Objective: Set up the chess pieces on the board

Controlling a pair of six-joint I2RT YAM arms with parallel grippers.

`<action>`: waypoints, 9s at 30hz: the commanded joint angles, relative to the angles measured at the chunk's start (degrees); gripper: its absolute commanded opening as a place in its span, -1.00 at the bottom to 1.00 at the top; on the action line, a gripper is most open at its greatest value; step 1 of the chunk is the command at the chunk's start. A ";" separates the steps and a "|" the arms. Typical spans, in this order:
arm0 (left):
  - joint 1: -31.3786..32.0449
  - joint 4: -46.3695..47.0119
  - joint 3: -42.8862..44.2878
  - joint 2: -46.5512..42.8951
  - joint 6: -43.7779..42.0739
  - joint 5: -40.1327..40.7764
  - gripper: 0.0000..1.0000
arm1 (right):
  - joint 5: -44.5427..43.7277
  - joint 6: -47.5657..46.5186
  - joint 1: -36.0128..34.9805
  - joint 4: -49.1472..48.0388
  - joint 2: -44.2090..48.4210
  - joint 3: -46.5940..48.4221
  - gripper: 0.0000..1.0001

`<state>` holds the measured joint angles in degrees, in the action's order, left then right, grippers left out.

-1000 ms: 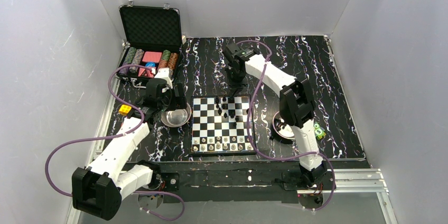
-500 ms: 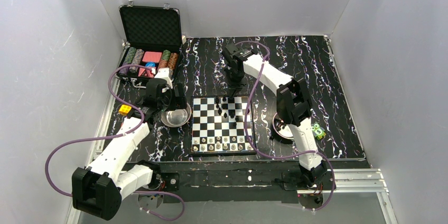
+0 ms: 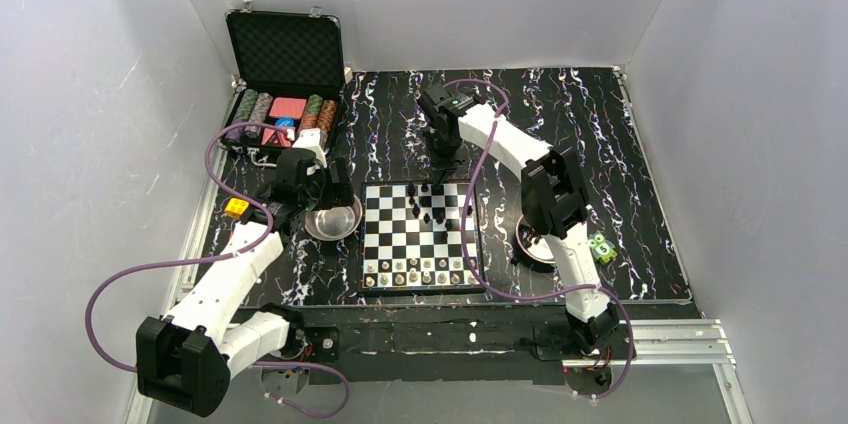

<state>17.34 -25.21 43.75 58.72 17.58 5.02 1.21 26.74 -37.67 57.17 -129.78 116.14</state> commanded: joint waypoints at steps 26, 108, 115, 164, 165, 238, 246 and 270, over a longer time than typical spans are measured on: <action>-0.36 0.78 -0.33 -0.22 -0.05 -0.71 0.68 | -0.94 -0.68 -0.66 -0.44 5.03 -1.01 -0.35; -0.30 0.80 -0.18 0.96 0.17 -1.84 0.69 | -3.89 2.12 2.87 -12.18 19.58 -30.13 -0.68; -0.34 0.86 -0.24 1.12 0.08 -1.73 0.69 | -4.12 1.77 2.87 -11.01 16.75 -26.56 -0.69; -0.38 0.69 -0.17 1.08 0.35 -1.44 0.70 | -3.27 1.98 2.69 -10.31 24.87 -29.61 -0.29; -0.35 0.67 -0.20 1.12 0.36 -1.49 0.70 | -2.85 1.96 2.67 -10.34 25.51 -29.88 -0.28; -0.36 0.52 -0.07 0.99 0.30 -1.52 0.70 | -2.77 -0.03 -3.72 -7.74 21.33 -24.48 -0.72; -0.36 0.46 -0.09 0.85 0.26 -1.51 0.70 | -2.82 -2.20 0.55 -5.38 18.68 -17.83 -0.75; -0.33 0.62 -0.11 0.97 0.15 -1.70 0.71 | 0.78 -3.24 5.94 -5.05 10.82 -14.25 -0.77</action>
<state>17.32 -25.21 43.62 60.45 17.98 3.57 1.91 23.75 -31.94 51.31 -118.65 99.74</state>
